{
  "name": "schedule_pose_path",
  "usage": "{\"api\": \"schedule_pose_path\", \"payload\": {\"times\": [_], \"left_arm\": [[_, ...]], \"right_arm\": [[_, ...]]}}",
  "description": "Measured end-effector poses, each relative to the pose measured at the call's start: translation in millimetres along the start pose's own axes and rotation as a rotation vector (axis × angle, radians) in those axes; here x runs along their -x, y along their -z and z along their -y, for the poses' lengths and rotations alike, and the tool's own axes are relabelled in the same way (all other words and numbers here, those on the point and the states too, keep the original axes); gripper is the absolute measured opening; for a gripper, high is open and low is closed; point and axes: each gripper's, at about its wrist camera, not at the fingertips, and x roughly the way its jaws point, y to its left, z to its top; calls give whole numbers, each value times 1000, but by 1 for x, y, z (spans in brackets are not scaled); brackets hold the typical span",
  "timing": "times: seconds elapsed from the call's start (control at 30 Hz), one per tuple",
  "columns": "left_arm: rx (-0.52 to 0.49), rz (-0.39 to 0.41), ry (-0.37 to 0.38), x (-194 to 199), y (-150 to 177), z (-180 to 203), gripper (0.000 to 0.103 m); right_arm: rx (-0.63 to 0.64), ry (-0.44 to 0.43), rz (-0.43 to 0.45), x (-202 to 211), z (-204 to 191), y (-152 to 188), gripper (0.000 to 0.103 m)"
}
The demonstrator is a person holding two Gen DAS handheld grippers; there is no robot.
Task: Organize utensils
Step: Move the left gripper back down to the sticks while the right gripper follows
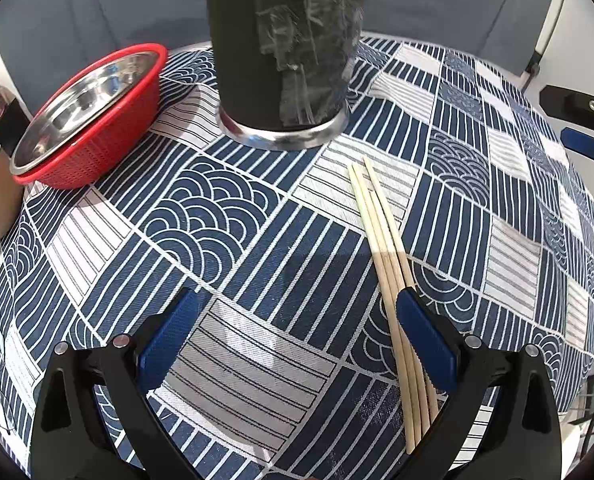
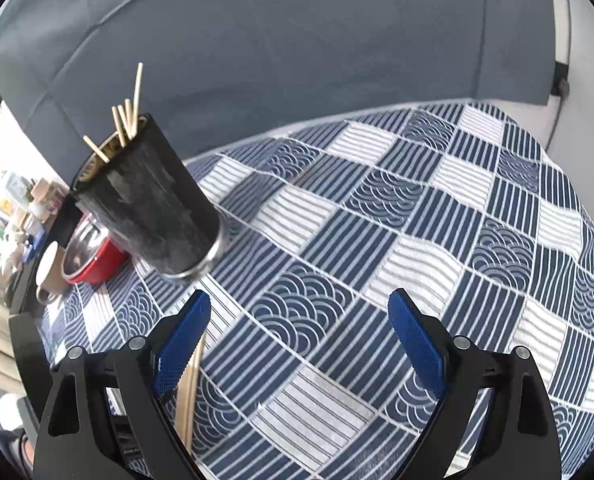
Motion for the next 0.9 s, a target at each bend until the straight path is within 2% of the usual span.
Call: {"api": "schedule_pose_path", "payload": {"times": [0.07, 0.17, 0.37, 0.7, 0.9], "left_arm": [[-8, -25, -26, -6, -1, 1, 98], [32, -29, -3, -9, -2, -1, 98], [-4, -36, -8, -14, -10, 6, 98], [23, -40, -13, -17, -13, -2, 99], [-4, -40, -59, -23, -16, 10, 99]], "right_arm": [[-4, 4, -8, 0, 2, 3, 86], [10, 17, -28, -2, 3, 8, 86], [21, 17, -44, -5, 0, 12, 86], [35, 10, -54, -11, -8, 12, 86], [46, 8, -74, -18, -12, 15, 86]]}}
